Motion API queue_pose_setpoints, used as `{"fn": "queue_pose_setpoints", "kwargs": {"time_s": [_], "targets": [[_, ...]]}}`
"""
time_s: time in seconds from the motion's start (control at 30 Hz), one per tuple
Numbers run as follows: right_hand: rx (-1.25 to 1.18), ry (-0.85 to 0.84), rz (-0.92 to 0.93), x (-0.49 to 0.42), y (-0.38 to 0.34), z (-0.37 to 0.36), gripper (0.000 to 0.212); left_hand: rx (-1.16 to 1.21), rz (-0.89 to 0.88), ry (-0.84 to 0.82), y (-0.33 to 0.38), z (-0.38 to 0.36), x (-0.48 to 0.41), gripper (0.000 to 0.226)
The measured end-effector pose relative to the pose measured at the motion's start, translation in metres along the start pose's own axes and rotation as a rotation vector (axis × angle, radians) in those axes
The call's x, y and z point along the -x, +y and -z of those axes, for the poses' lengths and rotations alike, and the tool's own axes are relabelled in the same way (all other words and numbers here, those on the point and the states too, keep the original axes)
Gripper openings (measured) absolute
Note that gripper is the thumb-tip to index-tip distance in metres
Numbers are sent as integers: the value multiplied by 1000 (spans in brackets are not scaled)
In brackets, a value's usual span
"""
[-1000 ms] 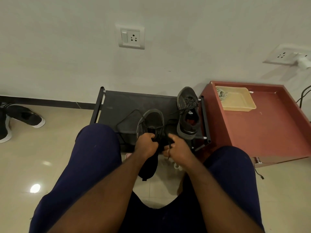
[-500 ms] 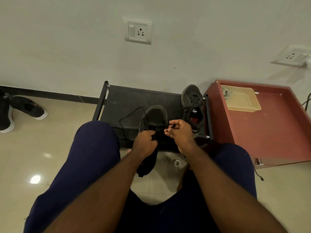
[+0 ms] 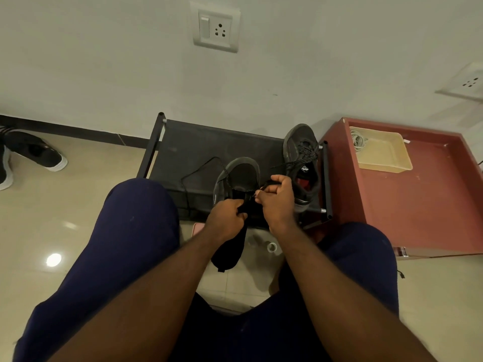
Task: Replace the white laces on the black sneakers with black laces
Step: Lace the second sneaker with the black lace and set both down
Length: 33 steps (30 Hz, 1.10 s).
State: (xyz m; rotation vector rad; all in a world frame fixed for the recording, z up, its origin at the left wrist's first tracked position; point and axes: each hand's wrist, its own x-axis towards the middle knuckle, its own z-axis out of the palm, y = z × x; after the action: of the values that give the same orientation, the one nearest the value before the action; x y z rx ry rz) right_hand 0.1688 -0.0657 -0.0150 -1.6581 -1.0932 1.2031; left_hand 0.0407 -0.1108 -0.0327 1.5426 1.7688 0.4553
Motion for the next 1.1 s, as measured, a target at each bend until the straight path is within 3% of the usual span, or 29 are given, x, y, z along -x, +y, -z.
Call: {"fn": "queue_pose_setpoints", "kwargs": {"time_s": [0.5, 1.1], "targets": [[168, 8, 77, -5, 4, -4, 53, -17, -6, -10, 1, -2, 2, 18], [251, -291, -98, -21, -27, 12, 41, -44, 9, -24, 3, 1, 4, 26]]}}
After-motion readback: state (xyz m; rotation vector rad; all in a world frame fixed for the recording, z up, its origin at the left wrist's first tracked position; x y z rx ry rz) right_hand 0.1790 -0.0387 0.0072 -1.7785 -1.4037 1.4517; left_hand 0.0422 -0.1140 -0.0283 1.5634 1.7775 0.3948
